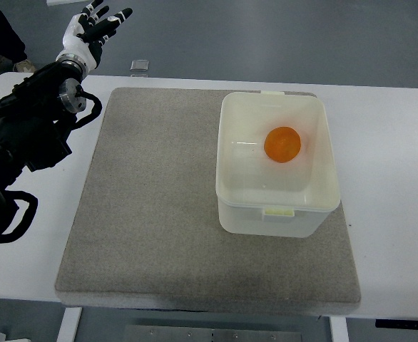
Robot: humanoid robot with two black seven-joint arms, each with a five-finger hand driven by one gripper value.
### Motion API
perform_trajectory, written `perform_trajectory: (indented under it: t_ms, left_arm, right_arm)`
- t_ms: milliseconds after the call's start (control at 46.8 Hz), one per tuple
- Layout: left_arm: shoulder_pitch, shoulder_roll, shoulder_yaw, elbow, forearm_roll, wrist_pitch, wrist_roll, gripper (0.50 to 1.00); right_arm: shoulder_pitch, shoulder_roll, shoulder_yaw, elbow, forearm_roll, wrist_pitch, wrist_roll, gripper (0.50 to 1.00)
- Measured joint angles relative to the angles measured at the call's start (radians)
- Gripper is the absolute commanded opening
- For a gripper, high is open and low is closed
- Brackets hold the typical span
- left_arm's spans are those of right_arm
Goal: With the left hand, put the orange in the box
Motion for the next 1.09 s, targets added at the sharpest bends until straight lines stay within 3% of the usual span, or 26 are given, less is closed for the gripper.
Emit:
perform_trajectory:
  t_ms: [256, 1089]
  left_arm:
    - [0.020, -0.001, -0.135, -0.001, -0.065, -0.086, 0.002, 0.943]
    - [0.021, -0.008, -0.200, 0.010, -0.120, -0.081, 0.007, 0.958]
  right_arm:
    - [0.000, 0.000, 0.000, 0.000, 0.000, 0.000, 0.000, 0.944]
    - [0.000, 0.000, 0.000, 0.000, 0.000, 0.000, 0.000, 0.944]
